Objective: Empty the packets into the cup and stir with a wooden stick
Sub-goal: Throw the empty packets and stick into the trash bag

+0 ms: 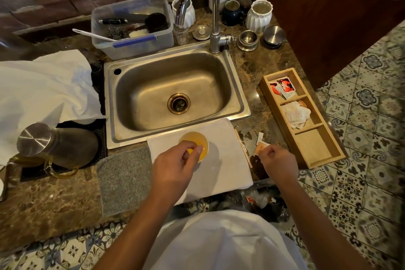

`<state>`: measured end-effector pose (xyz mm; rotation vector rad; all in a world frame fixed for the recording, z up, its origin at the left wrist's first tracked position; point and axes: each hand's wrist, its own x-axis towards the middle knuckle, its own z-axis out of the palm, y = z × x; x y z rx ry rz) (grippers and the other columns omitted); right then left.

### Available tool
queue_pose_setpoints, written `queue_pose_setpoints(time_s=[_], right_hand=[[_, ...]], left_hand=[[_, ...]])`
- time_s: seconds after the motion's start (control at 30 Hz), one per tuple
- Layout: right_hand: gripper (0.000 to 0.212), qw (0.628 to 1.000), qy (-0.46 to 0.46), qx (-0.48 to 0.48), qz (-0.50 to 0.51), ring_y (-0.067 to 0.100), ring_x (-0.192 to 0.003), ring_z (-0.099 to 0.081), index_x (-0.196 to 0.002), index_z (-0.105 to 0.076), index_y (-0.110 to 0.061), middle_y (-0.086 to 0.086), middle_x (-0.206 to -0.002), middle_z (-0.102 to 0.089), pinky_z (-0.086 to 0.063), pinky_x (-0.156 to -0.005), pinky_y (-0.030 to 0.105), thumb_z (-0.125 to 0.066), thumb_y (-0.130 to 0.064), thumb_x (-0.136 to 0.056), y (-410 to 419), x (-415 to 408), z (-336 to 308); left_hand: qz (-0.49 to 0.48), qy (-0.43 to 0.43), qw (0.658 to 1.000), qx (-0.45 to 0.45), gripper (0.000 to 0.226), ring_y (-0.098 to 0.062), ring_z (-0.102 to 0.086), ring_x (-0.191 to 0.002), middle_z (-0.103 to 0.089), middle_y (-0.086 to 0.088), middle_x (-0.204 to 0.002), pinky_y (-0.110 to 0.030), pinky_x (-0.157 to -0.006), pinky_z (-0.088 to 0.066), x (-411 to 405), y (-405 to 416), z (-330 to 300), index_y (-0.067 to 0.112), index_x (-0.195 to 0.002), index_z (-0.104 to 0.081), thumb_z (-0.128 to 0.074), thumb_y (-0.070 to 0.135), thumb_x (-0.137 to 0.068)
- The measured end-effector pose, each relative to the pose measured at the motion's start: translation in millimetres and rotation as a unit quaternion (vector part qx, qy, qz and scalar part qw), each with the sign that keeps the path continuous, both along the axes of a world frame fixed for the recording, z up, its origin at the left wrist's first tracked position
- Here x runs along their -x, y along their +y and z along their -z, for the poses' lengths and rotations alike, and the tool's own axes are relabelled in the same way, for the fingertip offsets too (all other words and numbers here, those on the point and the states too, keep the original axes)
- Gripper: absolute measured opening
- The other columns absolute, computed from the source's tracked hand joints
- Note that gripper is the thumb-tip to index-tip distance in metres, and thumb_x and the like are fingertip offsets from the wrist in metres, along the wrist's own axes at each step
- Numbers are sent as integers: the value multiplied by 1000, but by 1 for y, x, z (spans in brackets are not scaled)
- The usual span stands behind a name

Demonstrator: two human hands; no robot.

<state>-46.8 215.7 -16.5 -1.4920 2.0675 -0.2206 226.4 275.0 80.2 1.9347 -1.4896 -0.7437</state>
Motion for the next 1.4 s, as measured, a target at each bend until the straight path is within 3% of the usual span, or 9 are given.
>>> queue_pose_setpoints(time_s=[0.23, 0.33, 0.47, 0.73, 0.87, 1.07, 1.17, 1.27, 1.4], right_hand=[[15, 998, 60, -15, 14, 14, -69, -61, -103, -63, -25, -7, -81, -63, -48, -58, 27, -67, -36, -94, 6, 16, -4], [24, 995, 93, -23, 16, 17, -69, -61, -110, -62, -27, -5, -82, -67, -51, -61, 29, -65, -44, -93, 10, 26, 4], [36, 997, 76, -31, 17, 26, -79, -69, -118, -60, -25, 3, -93, -74, -45, -63, 30, -60, -50, -92, 11, 35, 9], [49, 997, 66, -32, 10, 29, -89, -71, -135, -49, -26, 6, -102, -74, -50, -67, 33, -63, -49, -93, 6, 39, 13], [53, 995, 75, -68, 14, 30, -91, -71, -139, -45, -33, 6, -103, -74, -59, -75, 41, -63, -51, -92, -2, 38, 16], [51, 998, 51, -48, -3, 28, -96, -71, -137, -45, -34, 4, -110, -74, -56, -72, 36, -64, -45, -92, -6, 37, 25], [43, 997, 56, -46, -15, 27, -90, -71, -134, -47, -32, 4, -104, -74, -50, -67, 32, -63, -36, -94, -10, 33, 29], [35, 998, 49, -47, 3, 23, -78, -68, -126, -49, -33, -1, -93, -72, -57, -67, 33, -62, -29, -94, -14, 28, 31], [25, 998, 38, -50, 10, 23, -73, -67, -113, -50, -31, -2, -85, -70, -61, -68, 40, -62, -30, -91, -16, 27, 33]], left_hand=[[120, 49, 990, -61, 17, -7, -57, -62, -59, 10, -63, -30, -60, -48, 67, -39, 4, 31, -109, -68, -60, 40, -97], [209, -12, 973, -99, 24, -13, -64, -75, -67, 10, -76, -32, -65, -48, 95, -61, 19, 33, -120, -61, -58, 41, -98], [216, -1, 968, -130, 30, -16, -67, -91, -75, 4, -103, -34, -78, -54, 124, -90, 46, 29, -122, -66, -59, 42, -96], [212, -14, 960, -180, 31, -21, -64, -112, -70, 0, -123, -41, -95, -54, 159, -127, 96, 28, -122, -66, -62, 41, -94], [226, -83, 954, -179, 30, -24, -64, -113, -70, -1, -124, -38, -91, -55, 168, -136, 115, 29, -127, -60, -60, 36, -97], [258, -139, 942, -162, 30, -29, -65, -108, -71, -4, -119, -39, -88, -54, 178, -147, 127, 25, -125, -61, -56, 38, -98], [278, -162, 935, -152, 30, -28, -68, -102, -73, -3, -114, -38, -80, -55, 178, -147, 129, 27, -124, -57, -60, 35, -96], [300, -194, 923, -142, 28, -28, -69, -90, -74, -5, -105, -32, -65, -44, 175, -145, 130, 26, -122, -51, -61, 32, -96], [309, -210, 918, -133, 16, -26, -63, -74, -73, -7, -94, -30, -61, -37, 177, -146, 130, 22, -110, -51, -57, 31, -98]])
